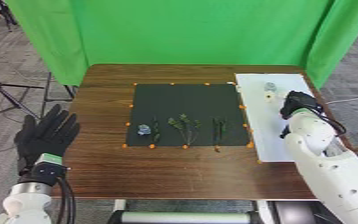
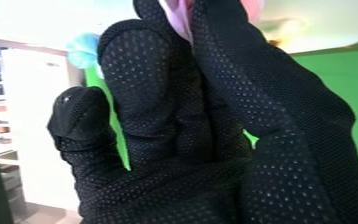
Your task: Arrange flowers
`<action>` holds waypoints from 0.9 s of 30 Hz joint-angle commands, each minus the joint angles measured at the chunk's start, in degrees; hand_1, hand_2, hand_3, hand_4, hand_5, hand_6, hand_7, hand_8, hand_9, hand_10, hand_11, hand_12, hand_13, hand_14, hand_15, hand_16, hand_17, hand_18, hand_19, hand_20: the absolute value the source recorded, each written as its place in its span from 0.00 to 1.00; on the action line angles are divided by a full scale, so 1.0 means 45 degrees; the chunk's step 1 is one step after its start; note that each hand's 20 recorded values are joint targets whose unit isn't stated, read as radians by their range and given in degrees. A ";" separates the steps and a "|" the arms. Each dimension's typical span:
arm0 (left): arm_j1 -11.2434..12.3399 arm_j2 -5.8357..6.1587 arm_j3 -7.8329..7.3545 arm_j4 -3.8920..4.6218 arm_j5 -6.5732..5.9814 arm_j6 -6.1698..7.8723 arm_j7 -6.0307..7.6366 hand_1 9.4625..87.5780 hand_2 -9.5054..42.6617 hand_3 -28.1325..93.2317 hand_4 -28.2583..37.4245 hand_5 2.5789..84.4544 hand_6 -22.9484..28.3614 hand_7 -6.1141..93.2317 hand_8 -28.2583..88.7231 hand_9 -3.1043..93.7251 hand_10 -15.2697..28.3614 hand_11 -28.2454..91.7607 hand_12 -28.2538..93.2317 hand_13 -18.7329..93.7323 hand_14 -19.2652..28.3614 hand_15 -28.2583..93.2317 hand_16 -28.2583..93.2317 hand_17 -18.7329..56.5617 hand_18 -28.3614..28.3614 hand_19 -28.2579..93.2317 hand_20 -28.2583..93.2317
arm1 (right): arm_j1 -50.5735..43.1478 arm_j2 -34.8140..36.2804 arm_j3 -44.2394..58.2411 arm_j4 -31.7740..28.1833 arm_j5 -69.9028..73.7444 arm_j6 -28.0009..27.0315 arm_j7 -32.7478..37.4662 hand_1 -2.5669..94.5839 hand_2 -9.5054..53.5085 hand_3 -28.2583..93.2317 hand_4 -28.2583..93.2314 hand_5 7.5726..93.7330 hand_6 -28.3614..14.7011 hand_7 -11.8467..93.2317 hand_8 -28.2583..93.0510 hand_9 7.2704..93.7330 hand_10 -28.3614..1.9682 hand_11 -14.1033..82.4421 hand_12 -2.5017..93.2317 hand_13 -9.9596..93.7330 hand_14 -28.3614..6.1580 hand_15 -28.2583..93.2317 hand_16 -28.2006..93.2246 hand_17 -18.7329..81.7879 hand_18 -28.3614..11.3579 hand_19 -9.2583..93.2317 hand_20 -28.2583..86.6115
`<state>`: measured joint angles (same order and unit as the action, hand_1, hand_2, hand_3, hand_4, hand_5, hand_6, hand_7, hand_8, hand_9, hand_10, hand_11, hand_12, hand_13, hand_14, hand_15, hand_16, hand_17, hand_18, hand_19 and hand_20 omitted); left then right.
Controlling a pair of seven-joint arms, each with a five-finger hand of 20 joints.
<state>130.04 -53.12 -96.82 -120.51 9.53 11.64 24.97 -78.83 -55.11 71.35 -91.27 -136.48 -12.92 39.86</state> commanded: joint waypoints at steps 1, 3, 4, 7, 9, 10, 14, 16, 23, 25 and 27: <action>-0.0060 -0.0047 0.0032 0.0009 -0.0077 -0.0001 -0.0024 0.20 0.48 0.81 0.00 0.44 0.57 0.20 0.16 0.37 0.64 0.39 0.30 0.37 0.67 0.49 0.15 0.20 0.70 0.49 0.30 | -0.0410 -0.0299 -0.0723 -0.2141 -0.1225 0.1748 -0.1025 0.64 0.00 0.83 0.00 0.81 0.64 0.41 0.30 0.93 0.67 0.22 0.41 0.84 0.69 0.66 0.55 0.61 0.16 0.99 0.56; -0.0088 -0.0052 0.0031 0.0039 -0.0070 0.0004 -0.0094 0.20 0.48 0.81 0.00 0.44 0.57 0.20 0.16 0.37 0.64 0.39 0.30 0.37 0.67 0.49 0.15 0.20 0.70 0.49 0.30 | -0.0206 -0.0484 -0.1076 -0.2491 -0.1607 0.2296 -0.1417 0.64 0.00 0.84 0.00 0.81 0.64 0.41 0.30 0.93 0.67 0.22 0.41 0.85 0.70 0.66 0.55 0.61 0.16 0.99 0.56; -0.0068 -0.0044 0.0030 0.0026 -0.0072 0.0029 -0.0112 0.20 0.48 0.81 0.00 0.44 0.57 0.20 0.16 0.37 0.64 0.39 0.30 0.37 0.67 0.49 0.15 0.20 0.70 0.49 0.30 | -0.0098 -0.0656 -0.1203 -0.2661 -0.1636 0.2387 -0.1647 0.63 0.00 0.84 0.00 0.81 0.64 0.41 0.30 0.93 0.67 0.22 0.41 0.85 0.70 0.66 0.56 0.61 0.16 0.99 0.56; -0.0060 -0.0034 0.0037 0.0040 -0.0050 0.0046 -0.0214 0.19 0.49 0.80 0.00 0.44 0.57 0.20 0.16 0.37 0.64 0.39 0.29 0.37 0.67 0.49 0.15 0.20 0.70 0.49 0.30 | 0.0473 -0.1395 -0.1870 -0.2784 -0.1068 0.2783 -0.2394 0.63 0.00 0.84 0.00 0.81 0.64 0.40 0.31 0.93 0.67 0.22 0.41 0.84 0.70 0.66 0.56 0.61 0.16 0.99 0.56; -0.0135 0.0012 0.0119 0.0071 -0.0096 0.0056 -0.0205 0.19 0.49 0.81 0.00 0.44 0.57 0.20 0.16 0.37 0.64 0.39 0.29 0.37 0.67 0.49 0.15 0.20 0.70 0.49 0.30 | 0.0912 -0.2005 -0.2423 -0.2580 -0.0938 0.2753 -0.3054 0.63 0.00 0.84 0.00 0.81 0.64 0.41 0.31 0.93 0.67 0.22 0.41 0.84 0.70 0.66 0.56 0.61 0.17 0.99 0.56; -0.0206 0.0011 0.0148 0.0114 -0.0082 0.0065 -0.0269 0.19 0.49 0.81 0.00 0.44 0.57 0.20 0.16 0.37 0.64 0.39 0.29 0.37 0.67 0.49 0.15 0.20 0.70 0.49 0.30 | 0.1159 -0.2357 -0.2743 -0.2434 -0.0752 0.2647 -0.3273 0.63 0.00 0.84 0.00 0.80 0.64 0.41 0.31 0.93 0.67 0.22 0.41 0.84 0.70 0.66 0.56 0.61 0.17 0.99 0.56; -0.0451 0.0038 0.0292 0.0234 -0.0066 0.0045 -0.0384 0.19 0.49 0.81 0.00 0.44 0.57 0.20 0.16 0.37 0.64 0.39 0.29 0.37 0.67 0.49 0.15 0.20 0.70 0.49 0.30 | 0.1993 -0.3641 -0.4033 -0.1604 -0.0282 0.2435 -0.4225 0.63 0.00 0.84 0.00 0.80 0.64 0.41 0.31 0.93 0.68 0.22 0.41 0.84 0.70 0.66 0.56 0.61 0.17 0.99 0.57; -0.0574 0.0052 0.0367 0.0265 0.0010 0.0017 -0.0546 0.19 0.49 0.81 0.00 0.44 0.57 0.20 0.16 0.37 0.64 0.39 0.29 0.37 0.67 0.49 0.15 0.20 0.70 0.49 0.30 | 0.2225 -0.4154 -0.4536 -0.1245 -0.0506 0.2122 -0.4538 0.63 0.00 0.84 0.00 0.80 0.64 0.41 0.30 0.93 0.68 0.22 0.41 0.84 0.70 0.66 0.56 0.61 0.17 0.99 0.57; -0.1013 0.0195 0.0699 0.0393 0.0153 -0.0030 -0.0859 0.19 0.49 0.81 0.00 0.44 0.57 0.20 0.16 0.37 0.64 0.38 0.29 0.37 0.66 0.49 0.15 0.20 0.69 0.49 0.30 | 0.2841 -0.5417 -0.5845 0.0470 -0.1148 0.1851 -0.5120 0.63 0.00 0.84 0.00 0.80 0.65 0.41 0.30 0.93 0.68 0.22 0.41 0.84 0.70 0.66 0.56 0.61 0.18 0.99 0.57; -0.1059 0.0280 0.0774 0.0371 0.0129 0.0025 -0.0877 0.19 0.49 0.81 0.00 0.43 0.57 0.20 0.16 0.37 0.64 0.38 0.29 0.37 0.67 0.49 0.15 0.20 0.69 0.49 0.30 | 0.2842 -0.5660 -0.5955 0.0789 -0.1384 0.1914 -0.5061 0.63 0.00 0.84 0.00 0.80 0.65 0.41 0.29 0.93 0.68 0.22 0.41 0.84 0.70 0.66 0.56 0.61 0.18 0.99 0.57; -0.1099 0.0277 0.0806 0.0358 0.0165 0.0053 -0.0868 0.19 0.49 0.81 0.00 0.43 0.57 0.20 0.16 0.37 0.64 0.38 0.29 0.37 0.67 0.49 0.15 0.20 0.69 0.49 0.30 | 0.2932 -0.5927 -0.6031 0.1202 -0.1748 0.2063 -0.5106 0.63 0.00 0.84 0.00 0.80 0.65 0.42 0.29 0.93 0.68 0.22 0.41 0.84 0.70 0.66 0.56 0.61 0.18 0.99 0.57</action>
<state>126.06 -52.49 -93.96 -118.87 9.70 11.64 22.03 -66.03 -77.34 46.09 -89.65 -141.55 -3.55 17.44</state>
